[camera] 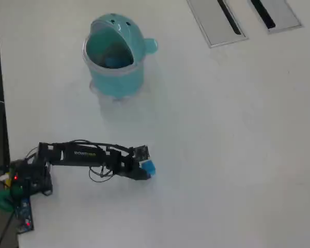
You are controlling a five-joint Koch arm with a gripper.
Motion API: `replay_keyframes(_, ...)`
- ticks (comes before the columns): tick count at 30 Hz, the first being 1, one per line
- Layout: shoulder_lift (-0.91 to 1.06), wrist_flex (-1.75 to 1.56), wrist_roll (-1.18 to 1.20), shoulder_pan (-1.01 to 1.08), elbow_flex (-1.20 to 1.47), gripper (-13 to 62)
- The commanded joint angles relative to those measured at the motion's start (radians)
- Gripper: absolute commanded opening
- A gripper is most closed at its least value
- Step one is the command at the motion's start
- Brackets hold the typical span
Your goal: Grasp RGB lego blocks and put them in the bin one by one.
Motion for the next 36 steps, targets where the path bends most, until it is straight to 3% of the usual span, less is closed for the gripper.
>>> replay_keyframes(1, 0.012, -0.032, 0.002, 0.011, -0.11, 33.1)
replay_keyframes(8, -0.008, -0.031, 0.009, 0.012, -0.094, 32.8)
replay_keyframes(13, -0.014, -0.023, 0.063, 0.009, -0.069, 28.7)
replay_keyframes(17, -0.015, -0.051, 0.077, -0.003, -0.055, 21.2)
replay_keyframes(30, 0.12, -0.235, 0.357, -0.187, -0.086, 21.0)
replay_keyframes(36, 0.207, -0.224, 0.362, -0.236, -0.071, 20.0)
